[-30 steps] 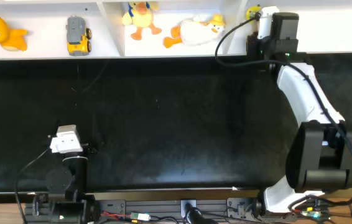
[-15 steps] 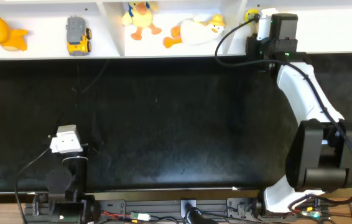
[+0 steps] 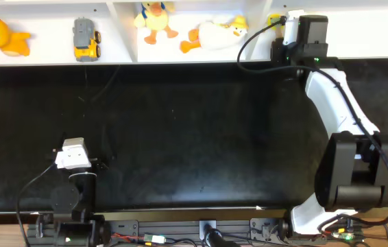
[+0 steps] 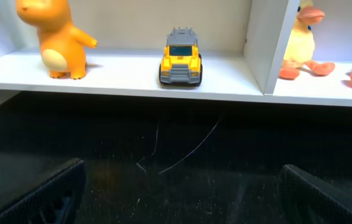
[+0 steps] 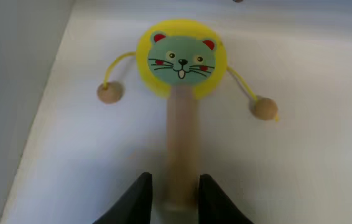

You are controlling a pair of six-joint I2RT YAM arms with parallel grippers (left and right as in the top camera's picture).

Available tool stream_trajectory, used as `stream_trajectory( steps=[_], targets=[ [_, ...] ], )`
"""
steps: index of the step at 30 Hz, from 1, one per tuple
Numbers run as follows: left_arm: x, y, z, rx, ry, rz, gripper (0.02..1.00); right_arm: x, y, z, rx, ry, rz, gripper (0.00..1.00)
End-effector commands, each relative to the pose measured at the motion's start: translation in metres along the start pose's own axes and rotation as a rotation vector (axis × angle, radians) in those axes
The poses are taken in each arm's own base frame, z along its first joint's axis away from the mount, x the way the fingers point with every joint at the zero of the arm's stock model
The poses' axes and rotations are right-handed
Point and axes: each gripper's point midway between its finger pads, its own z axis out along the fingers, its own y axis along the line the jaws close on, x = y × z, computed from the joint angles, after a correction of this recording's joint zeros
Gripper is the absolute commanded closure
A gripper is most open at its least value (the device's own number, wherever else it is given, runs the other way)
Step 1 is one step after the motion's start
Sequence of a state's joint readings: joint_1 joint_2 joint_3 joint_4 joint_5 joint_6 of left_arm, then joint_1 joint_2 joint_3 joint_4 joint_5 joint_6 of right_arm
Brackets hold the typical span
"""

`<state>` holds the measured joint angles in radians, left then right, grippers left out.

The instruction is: Store Toys

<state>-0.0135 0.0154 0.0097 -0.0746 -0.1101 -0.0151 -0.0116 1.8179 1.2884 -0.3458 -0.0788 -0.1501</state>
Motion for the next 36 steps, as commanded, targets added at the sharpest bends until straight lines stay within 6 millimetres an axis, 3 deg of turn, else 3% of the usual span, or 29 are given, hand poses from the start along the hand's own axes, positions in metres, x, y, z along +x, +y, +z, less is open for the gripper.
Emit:
stream_trajectory(
  steps=[1, 16, 20, 25, 33, 36],
  targets=[
    [-0.002, 0.001, -0.001, -0.008, -0.010, 0.022, 0.020, -0.012, 0.000, -0.001, -0.008, -0.024, 0.008, 0.711],
    [-0.002, 0.001, -0.001, -0.008, -0.010, 0.022, 0.020, -0.002, 0.005, -0.007, -0.012, 0.026, 0.021, 0.413],
    [-0.002, 0.001, -0.001, -0.008, -0.010, 0.022, 0.020, -0.001, 0.003, -0.017, 0.010, 0.038, 0.019, 0.430],
    [-0.002, 0.001, -0.001, -0.008, -0.010, 0.022, 0.020, 0.005, 0.002, -0.031, 0.029, 0.069, 0.019, 0.303],
    [-0.002, 0.001, -0.001, -0.008, -0.010, 0.022, 0.020, 0.019, 0.004, -0.054, 0.036, 0.137, 0.023, 0.198],
    [-0.002, 0.001, -0.001, -0.008, -0.010, 0.022, 0.020, 0.025, 0.003, -0.065, 0.048, 0.165, 0.024, 0.071]
  ],
)
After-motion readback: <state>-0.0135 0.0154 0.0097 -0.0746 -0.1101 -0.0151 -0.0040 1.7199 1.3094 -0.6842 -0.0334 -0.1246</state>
